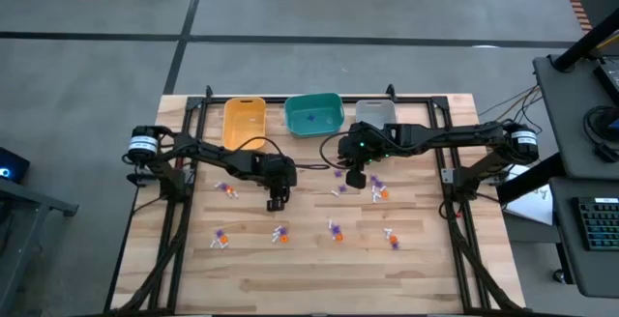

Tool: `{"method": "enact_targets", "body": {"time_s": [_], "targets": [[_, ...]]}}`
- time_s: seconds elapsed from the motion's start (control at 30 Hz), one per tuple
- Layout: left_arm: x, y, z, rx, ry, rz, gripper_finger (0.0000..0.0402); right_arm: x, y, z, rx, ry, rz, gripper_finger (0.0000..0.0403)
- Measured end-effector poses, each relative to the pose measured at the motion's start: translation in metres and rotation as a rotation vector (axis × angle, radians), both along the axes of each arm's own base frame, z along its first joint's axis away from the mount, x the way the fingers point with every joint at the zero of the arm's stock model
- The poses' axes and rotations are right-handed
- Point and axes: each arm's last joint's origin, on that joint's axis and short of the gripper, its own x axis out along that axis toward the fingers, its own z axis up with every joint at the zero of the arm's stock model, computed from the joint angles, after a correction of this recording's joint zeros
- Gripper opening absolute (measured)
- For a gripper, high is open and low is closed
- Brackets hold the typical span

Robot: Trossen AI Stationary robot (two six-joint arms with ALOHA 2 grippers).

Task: Sort Halloween decoration
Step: Put the white bone toy into the yellow bin

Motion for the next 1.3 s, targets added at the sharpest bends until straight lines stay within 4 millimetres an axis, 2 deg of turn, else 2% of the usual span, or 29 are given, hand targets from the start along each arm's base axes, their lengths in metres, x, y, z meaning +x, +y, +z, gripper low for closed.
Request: {"method": "enact_targets", "body": {"time_s": [0.3,0.5,0.77,0.87,1.13,1.3], "targets": [[0.000,0.000,-0.005,0.000,0.013,-0.001,0.0069,0.000,0.000,0.000,0.001,0.000,0.000,0.0073],[0.001,0.000,-0.005,0.006,0.013,-0.009,0.0008,0.000,0.000,0.000,0.001,-0.001,0.000,0.0073],[0.000,-0.002,0.001,0.005,-0.006,-0.029,0.0002,0.000,0.000,0.000,0.001,0.000,0.000,0.0073],[-0.006,-0.003,0.010,0.005,-0.011,-0.064,0.0001,0.000,0.000,0.000,0.001,0.000,0.001,0.0073],[-0.021,0.003,0.061,0.044,-0.163,-0.078,0.0000,0.000,0.000,0.000,0.001,-0.001,0.002,0.0073],[-0.032,0.013,0.095,0.065,-0.239,-0.039,0.0000,0.000,0.000,0.000,-0.001,0.000,0.001,0.0073]]}}
